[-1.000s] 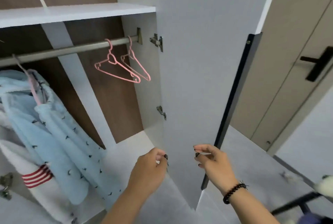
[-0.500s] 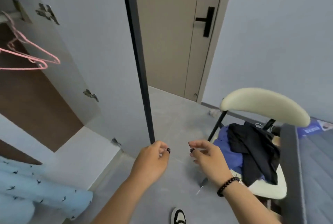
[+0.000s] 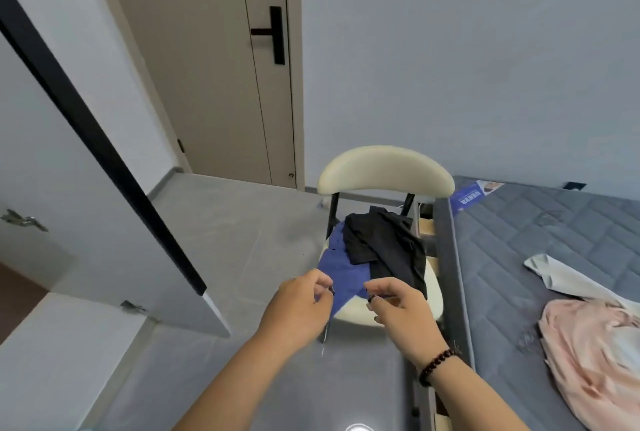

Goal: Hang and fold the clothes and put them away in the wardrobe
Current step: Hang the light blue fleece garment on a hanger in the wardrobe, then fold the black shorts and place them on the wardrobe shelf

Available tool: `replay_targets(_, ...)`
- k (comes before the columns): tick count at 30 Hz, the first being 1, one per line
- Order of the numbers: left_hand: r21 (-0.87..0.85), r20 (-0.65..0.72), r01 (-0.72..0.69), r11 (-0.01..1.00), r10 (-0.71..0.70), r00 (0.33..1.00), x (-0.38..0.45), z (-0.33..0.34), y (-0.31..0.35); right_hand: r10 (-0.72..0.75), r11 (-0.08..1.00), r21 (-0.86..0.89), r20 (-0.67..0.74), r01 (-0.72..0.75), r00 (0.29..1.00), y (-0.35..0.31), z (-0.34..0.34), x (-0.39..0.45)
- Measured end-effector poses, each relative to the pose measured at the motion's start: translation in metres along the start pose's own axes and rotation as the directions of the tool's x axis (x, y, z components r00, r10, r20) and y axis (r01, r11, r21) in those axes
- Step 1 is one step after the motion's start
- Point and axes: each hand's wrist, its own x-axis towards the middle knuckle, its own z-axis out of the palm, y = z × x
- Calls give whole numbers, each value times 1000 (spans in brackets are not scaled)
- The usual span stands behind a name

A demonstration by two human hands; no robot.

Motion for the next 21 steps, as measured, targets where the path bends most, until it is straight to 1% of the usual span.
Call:
replay_targets(6, -22, 75, -11, 1000, 12, 997, 27, 63, 57, 64, 998, -1, -61, -64, 996, 31, -88, 20)
replay_targets(11, -11, 132, -6, 1000, 8, 991, 56, 105, 86, 141, 990, 25, -109, -139, 984, 57, -137, 35)
replay_targets(16, 12, 170, -22, 1000, 20, 985, 97, 127, 106, 189, 982, 34, -123, -186, 974, 72, -161, 65)
replay_targets(21, 41, 220, -1, 999, -8, 975, 155, 132, 102, 246, 969, 41, -116, -243, 962, 78, -161, 116)
